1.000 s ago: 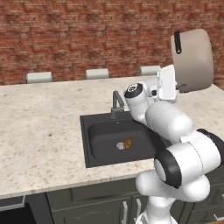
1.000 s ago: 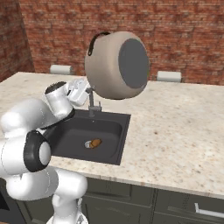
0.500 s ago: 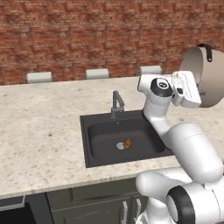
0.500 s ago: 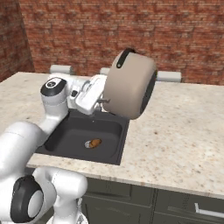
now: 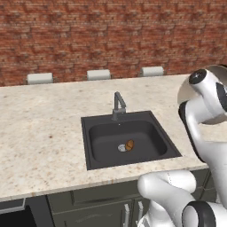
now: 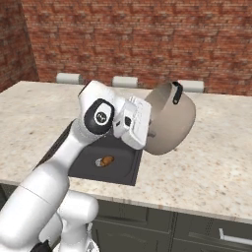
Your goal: Dump the potato from the pot into the sink. Then turn on the water and wash the potato. Then turn off the water and put the potato back in the pot.
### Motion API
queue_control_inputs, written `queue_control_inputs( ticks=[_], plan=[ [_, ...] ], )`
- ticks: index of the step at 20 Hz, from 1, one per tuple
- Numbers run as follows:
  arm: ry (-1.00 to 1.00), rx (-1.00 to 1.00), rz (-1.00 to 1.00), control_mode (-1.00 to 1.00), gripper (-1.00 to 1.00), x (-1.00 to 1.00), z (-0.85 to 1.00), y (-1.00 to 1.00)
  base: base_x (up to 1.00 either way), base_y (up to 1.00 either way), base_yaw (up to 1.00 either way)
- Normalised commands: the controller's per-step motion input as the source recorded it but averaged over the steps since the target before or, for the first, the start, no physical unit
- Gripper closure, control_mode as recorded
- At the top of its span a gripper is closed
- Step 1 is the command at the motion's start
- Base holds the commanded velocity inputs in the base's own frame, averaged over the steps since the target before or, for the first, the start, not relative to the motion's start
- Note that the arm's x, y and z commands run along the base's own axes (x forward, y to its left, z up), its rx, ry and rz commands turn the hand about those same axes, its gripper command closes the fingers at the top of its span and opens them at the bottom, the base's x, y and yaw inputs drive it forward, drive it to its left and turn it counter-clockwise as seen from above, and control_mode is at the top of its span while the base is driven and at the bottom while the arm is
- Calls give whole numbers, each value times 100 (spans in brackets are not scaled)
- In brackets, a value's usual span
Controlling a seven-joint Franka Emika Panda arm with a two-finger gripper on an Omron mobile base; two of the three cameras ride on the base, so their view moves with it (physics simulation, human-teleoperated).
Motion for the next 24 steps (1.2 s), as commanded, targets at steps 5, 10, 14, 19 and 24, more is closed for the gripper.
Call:
queue_control_inputs(
  ticks=[5, 10, 14, 19, 24],
  plan=[
    [0, 49, 23, -100, 100, 3, -36, -76, 0, 0, 0],
    [1, 43, 22, -100, 100, 22, -42, -65, 0, 0, 0],
    [9, 35, 20, -100, 100, 43, -66, -31, 0, 0, 0],
    [10, 27, 14, -100, 100, 53, -59, -9, 0, 0, 0],
    [4, 13, 7, -100, 100, 49, -54, 0, 0, 0, 0]
  ],
)
